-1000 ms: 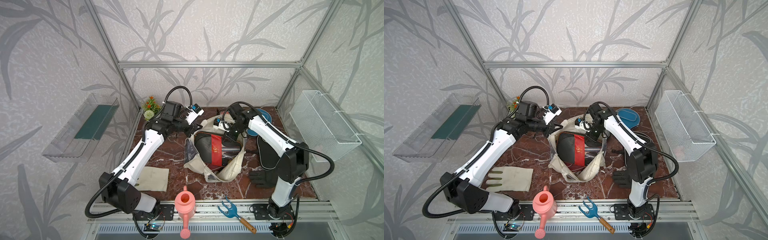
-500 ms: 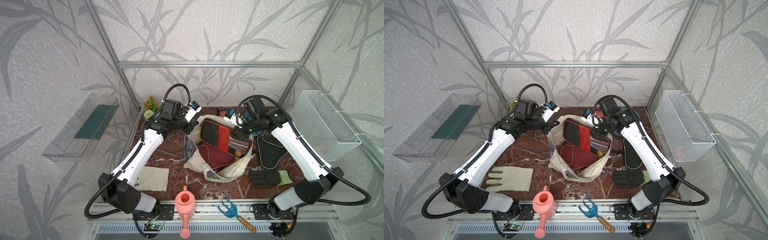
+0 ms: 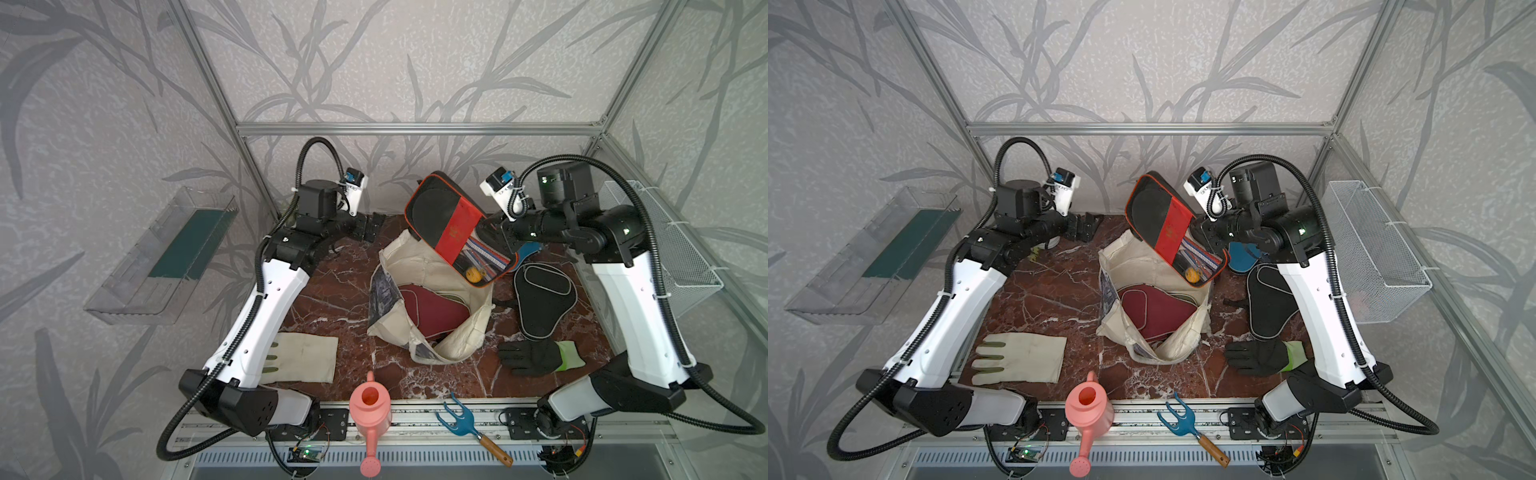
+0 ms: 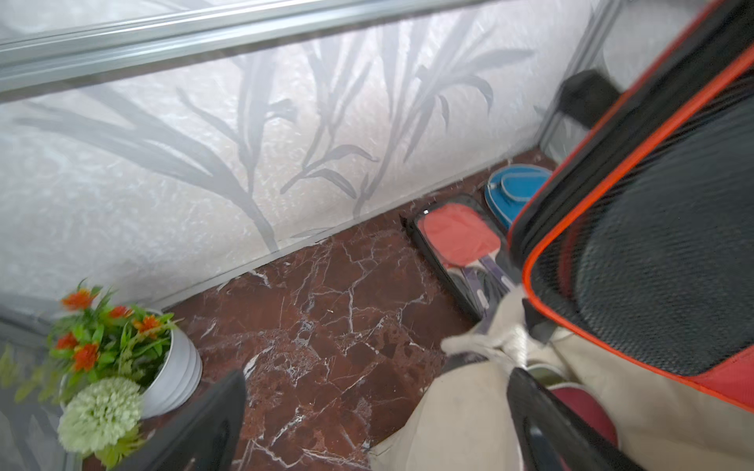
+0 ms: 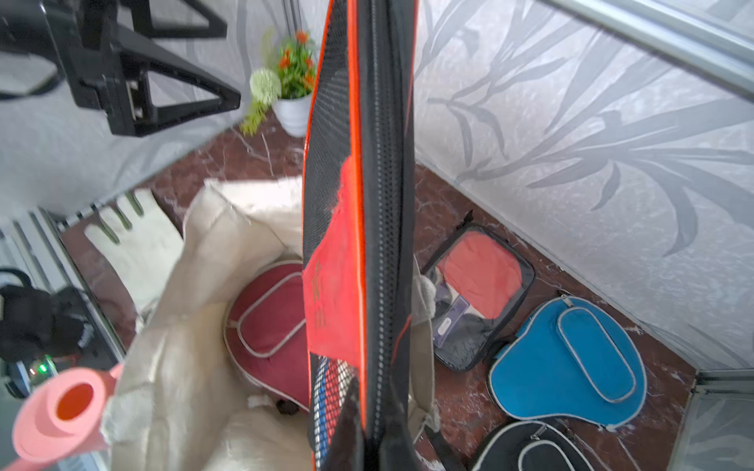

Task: Remove the ping pong set from the canvas bag
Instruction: Pick up the ping pong set from the canvas bag.

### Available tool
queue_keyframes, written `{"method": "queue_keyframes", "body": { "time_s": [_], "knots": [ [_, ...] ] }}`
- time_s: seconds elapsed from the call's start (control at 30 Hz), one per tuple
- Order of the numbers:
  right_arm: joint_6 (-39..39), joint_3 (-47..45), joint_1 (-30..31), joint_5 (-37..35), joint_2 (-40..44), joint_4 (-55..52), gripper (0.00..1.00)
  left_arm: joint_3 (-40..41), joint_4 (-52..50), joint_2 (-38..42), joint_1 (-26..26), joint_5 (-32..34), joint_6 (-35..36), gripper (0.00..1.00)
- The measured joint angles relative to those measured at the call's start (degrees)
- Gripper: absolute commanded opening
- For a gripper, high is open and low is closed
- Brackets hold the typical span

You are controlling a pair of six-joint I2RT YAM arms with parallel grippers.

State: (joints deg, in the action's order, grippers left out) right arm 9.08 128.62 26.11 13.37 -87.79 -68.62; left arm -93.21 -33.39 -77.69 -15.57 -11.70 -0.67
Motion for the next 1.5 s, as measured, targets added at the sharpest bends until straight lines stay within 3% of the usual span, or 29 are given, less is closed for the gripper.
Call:
{"method": "queue_keyframes", "body": {
  "time_s": [0.23, 0.5, 0.87, 1.5],
  "knots": [
    [-11.69, -0.55, -2.29, 5.81, -1.03, 11.54, 0.0, 8.85, 10.67, 11.39, 1.66, -8.87, -15.02, 0.99],
    [-27.36, -15.72, -2.84, 14.86, -1.86, 30.67, 0.0, 13.07, 25.35, 9.14, 1.18, -19.91, -27.3, 0.99],
    [-40.63, -25.33, -2.91, 22.45, -1.66, 48.7, 0.0, 13.22, 27.02, 1.09, 0.57, -22.77, -31.93, 0.99],
    [-53.57, -33.86, -3.19, 31.74, 1.27, 68.35, 0.0, 16.2, 38.95, -0.7, 0.98, -26.8, -34.05, 0.99]
  ]
}}
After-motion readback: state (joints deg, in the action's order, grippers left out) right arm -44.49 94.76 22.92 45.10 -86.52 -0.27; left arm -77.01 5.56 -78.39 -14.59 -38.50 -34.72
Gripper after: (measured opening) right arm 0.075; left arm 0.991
